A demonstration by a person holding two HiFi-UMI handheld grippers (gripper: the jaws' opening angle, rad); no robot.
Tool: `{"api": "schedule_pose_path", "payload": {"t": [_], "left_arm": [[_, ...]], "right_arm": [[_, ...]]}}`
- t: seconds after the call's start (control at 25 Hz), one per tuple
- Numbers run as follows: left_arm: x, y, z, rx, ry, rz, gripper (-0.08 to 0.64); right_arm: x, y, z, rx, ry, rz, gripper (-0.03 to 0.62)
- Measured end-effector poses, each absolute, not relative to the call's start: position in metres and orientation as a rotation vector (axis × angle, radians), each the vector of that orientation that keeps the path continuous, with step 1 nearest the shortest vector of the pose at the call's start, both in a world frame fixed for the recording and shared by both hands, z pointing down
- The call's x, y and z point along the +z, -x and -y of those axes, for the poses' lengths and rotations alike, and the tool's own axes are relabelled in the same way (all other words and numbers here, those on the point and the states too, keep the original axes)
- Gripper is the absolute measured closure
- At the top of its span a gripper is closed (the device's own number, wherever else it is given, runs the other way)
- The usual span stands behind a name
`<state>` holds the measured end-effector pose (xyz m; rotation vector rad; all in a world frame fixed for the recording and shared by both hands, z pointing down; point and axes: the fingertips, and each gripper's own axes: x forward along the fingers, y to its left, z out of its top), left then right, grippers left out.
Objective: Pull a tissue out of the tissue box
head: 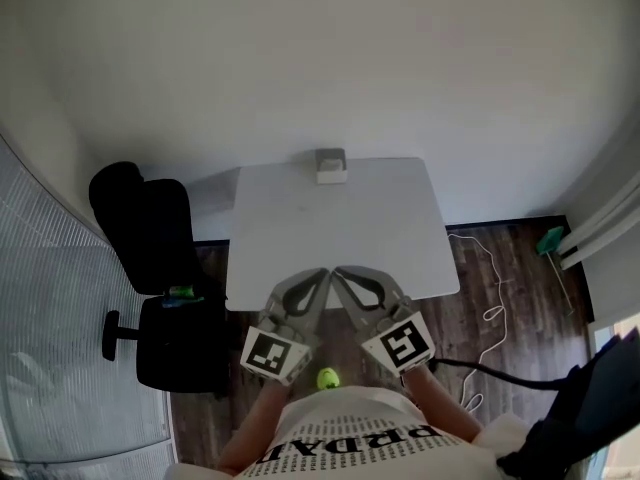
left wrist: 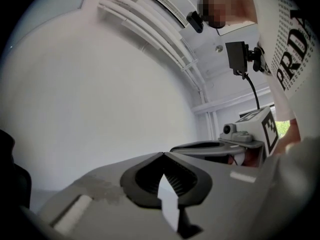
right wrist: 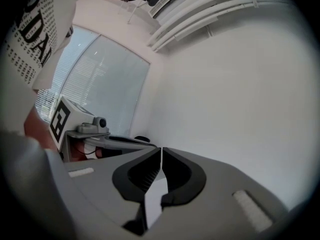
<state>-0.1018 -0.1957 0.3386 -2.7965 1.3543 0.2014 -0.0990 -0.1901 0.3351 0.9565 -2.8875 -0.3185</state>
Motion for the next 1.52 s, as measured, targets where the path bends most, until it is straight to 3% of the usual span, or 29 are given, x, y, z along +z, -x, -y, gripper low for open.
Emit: {"api": "schedule_pose_path", "payload": {"t": [1.52], "left_arm": [[0.37, 0.019, 0.433, 0.085, 2.742, -1.583, 0.569]], "right_arm": [[0.369, 0.016, 0.43, -0.225, -0.729, 2.903, 0.588]]}}
